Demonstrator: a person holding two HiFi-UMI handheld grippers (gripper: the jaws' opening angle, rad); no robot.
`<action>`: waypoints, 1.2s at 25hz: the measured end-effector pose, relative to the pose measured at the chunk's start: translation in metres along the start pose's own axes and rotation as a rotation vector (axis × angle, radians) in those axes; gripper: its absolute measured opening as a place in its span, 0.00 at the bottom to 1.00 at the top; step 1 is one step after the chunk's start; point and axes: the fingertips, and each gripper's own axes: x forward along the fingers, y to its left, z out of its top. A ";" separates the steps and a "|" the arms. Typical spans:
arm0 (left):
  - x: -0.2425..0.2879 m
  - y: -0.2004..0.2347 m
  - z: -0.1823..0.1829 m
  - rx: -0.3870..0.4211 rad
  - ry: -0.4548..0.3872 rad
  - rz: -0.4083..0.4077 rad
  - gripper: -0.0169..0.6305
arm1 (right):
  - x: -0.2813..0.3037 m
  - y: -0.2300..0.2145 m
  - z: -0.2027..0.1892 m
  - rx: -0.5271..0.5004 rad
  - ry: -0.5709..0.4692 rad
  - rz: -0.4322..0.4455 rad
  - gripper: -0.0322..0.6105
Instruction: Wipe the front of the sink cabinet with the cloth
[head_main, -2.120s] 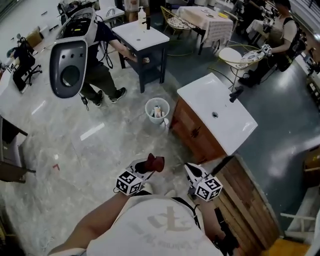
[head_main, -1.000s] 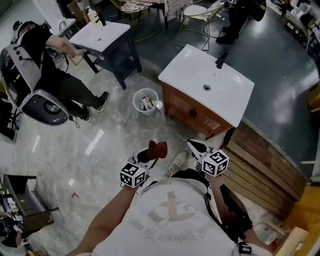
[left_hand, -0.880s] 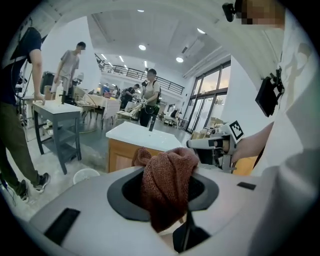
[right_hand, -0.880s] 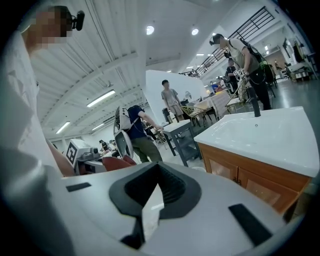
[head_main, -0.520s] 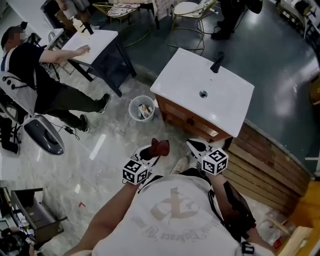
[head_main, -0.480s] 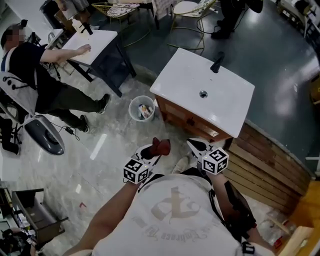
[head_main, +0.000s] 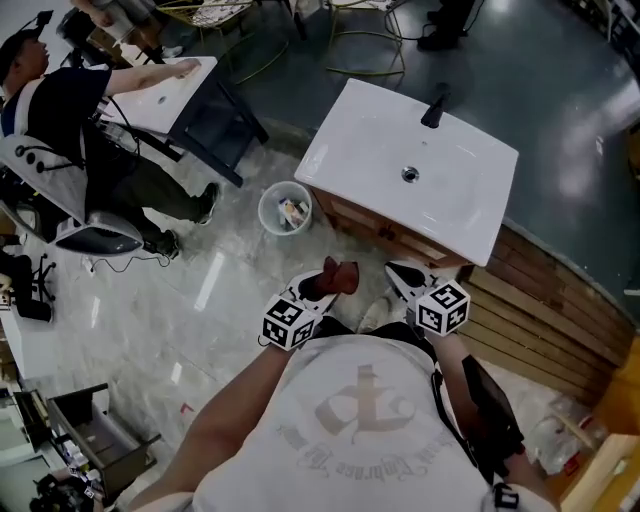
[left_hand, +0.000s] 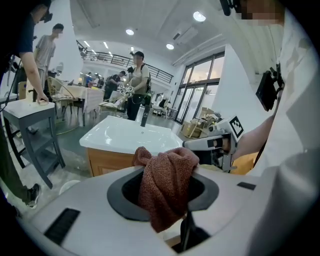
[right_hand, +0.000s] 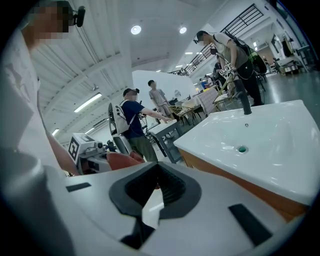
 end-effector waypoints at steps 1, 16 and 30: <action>0.002 0.001 0.000 0.007 0.007 -0.011 0.24 | 0.000 -0.002 -0.001 0.004 -0.001 -0.011 0.07; 0.046 0.025 0.004 0.103 0.110 -0.243 0.24 | -0.005 -0.025 -0.005 0.096 -0.107 -0.270 0.07; 0.118 0.042 -0.012 0.014 0.139 -0.256 0.24 | -0.001 -0.049 -0.034 0.134 -0.121 -0.372 0.07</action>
